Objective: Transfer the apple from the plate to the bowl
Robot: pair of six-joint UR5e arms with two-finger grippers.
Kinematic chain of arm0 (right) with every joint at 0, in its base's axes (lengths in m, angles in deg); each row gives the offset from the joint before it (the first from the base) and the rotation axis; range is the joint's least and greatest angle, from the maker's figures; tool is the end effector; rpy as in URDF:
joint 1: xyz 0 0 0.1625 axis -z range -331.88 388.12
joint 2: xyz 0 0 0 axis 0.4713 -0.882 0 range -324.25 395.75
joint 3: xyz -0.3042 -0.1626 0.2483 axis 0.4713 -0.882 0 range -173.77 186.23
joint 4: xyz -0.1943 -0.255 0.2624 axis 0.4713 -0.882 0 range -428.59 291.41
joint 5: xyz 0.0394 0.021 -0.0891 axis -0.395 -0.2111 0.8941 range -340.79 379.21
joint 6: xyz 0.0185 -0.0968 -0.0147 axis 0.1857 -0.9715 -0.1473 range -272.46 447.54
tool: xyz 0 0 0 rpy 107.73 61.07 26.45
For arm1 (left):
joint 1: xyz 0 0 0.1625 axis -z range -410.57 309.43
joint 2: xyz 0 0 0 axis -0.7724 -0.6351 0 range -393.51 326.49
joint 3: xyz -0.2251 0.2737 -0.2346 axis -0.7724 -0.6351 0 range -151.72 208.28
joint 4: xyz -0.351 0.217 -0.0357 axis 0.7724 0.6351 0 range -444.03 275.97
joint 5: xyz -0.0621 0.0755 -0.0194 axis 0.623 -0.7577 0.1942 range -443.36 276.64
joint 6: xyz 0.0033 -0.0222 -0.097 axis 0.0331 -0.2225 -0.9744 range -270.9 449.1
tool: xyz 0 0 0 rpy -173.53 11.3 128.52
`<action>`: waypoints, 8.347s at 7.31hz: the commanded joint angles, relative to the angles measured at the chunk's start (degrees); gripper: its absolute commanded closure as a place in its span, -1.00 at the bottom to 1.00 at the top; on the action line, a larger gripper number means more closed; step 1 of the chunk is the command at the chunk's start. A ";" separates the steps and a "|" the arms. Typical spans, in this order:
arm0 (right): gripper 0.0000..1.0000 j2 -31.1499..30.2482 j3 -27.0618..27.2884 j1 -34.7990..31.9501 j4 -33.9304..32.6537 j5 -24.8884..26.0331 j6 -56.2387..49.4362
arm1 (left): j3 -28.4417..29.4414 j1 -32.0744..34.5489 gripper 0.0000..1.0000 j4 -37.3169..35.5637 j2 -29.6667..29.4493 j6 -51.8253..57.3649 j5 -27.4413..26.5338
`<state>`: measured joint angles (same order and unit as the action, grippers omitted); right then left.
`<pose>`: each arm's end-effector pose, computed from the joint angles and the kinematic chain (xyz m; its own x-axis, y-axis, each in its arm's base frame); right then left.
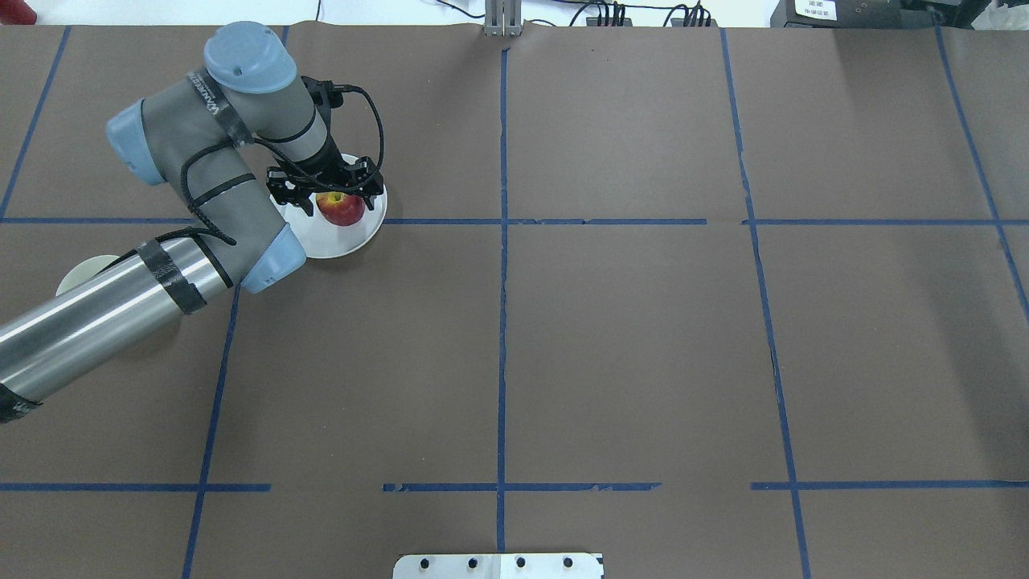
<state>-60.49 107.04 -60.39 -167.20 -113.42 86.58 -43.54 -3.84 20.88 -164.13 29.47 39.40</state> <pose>0.0545 -0.4406 0.6339 0.7363 0.0117 0.6766 0.0384 0.9975 -0.0590 0.4693 -0.6146 0.3415 0.6659 -0.0872 -0.7409 0.0588 0.9962 -0.0643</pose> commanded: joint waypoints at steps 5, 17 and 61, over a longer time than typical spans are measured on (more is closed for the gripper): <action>-1.00 0.00 0.00 -0.09 0.00 0.00 0.00 | 1.50 -0.32 -1.00 1.26 0.02 -0.04 -0.06; -1.00 0.00 0.00 0.00 0.00 0.00 0.00 | -42.03 5.30 0.81 -10.08 32.02 4.00 0.21; -1.00 0.00 0.00 -0.09 0.00 0.00 0.00 | -17.83 47.22 -1.00 -13.33 42.73 68.34 12.16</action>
<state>-60.49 107.04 -60.40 -167.22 -113.42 86.58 -61.36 43.38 7.58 -121.47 97.74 51.56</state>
